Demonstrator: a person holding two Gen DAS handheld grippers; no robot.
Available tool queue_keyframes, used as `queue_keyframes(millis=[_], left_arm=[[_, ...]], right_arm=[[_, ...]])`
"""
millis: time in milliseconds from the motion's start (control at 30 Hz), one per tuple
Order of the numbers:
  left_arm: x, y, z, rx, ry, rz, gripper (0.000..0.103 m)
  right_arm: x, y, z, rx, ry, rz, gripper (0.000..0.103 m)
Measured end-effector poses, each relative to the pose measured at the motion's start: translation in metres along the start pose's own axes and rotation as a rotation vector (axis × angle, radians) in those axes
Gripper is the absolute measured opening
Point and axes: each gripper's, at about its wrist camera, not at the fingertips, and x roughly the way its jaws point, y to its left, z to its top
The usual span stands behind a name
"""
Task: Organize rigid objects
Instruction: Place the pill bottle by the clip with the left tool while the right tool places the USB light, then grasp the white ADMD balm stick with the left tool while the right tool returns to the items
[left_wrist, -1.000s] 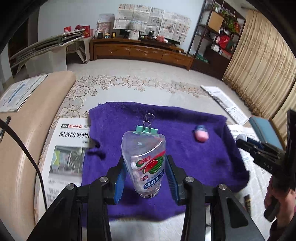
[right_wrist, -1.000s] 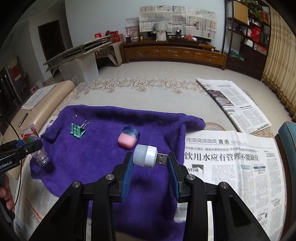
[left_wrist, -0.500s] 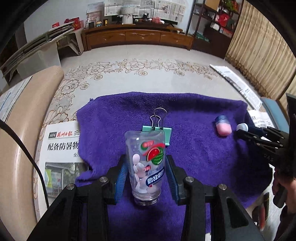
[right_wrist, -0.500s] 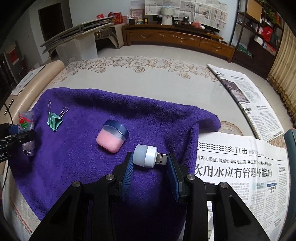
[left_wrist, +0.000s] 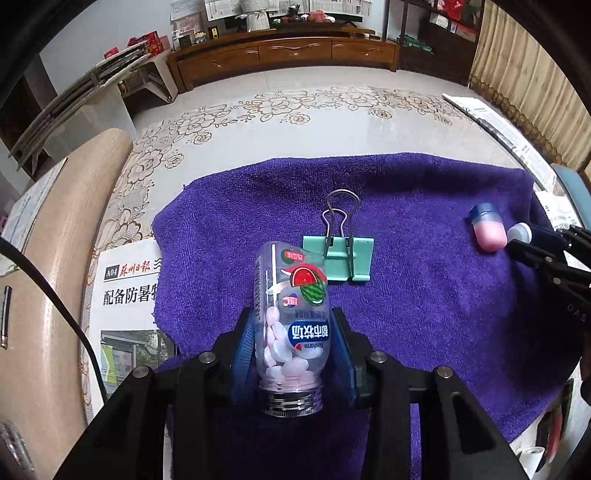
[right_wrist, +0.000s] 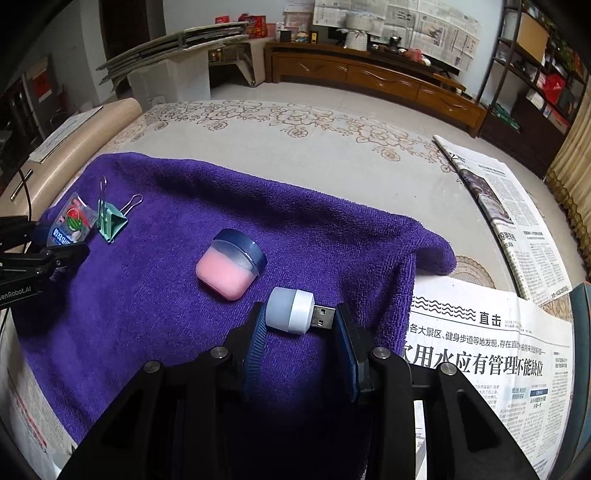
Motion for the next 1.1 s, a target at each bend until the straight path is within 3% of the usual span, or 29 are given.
queue_keyframes(millis=[133, 167, 300, 467, 533, 567, 600, 733, 1100], left_arm=[[-0.005, -0.004, -0.003, 0.018, 0.005, 0.041, 0.044], [-0.007, -0.004, -0.004, 0.021, 0.0, 0.044, 0.045], [-0.023, -0.007, -0.009, 0.026, -0.027, 0.056, 0.066], [-0.05, -0.014, -0.018, 0.032, -0.066, 0.067, 0.078], [-0.067, -0.017, -0.027, 0.021, -0.095, 0.058, 0.088], [-0.074, -0.019, -0.03, 0.013, -0.107, 0.053, 0.098], [-0.084, -0.022, -0.037, -0.002, -0.127, 0.042, 0.103], [-0.109, -0.035, -0.065, -0.042, -0.153, -0.017, 0.103], [-0.112, -0.088, -0.155, -0.134, -0.056, -0.12, 0.103]], right_arm=[[-0.002, 0.002, -0.002, -0.038, -0.006, 0.012, 0.041], [-0.003, 0.002, -0.003, -0.044, -0.008, 0.015, 0.046], [-0.019, 0.006, -0.009, -0.051, -0.041, 0.023, 0.065], [-0.048, 0.005, -0.017, -0.012, -0.081, 0.047, 0.072], [-0.064, 0.004, -0.025, 0.019, -0.093, 0.063, 0.086], [-0.07, 0.003, -0.029, 0.032, -0.093, 0.064, 0.102], [-0.078, 0.002, -0.035, 0.054, -0.093, 0.057, 0.103], [-0.11, -0.003, -0.068, 0.143, -0.102, 0.057, 0.103], [-0.152, -0.012, -0.152, 0.232, -0.093, -0.017, 0.103]])
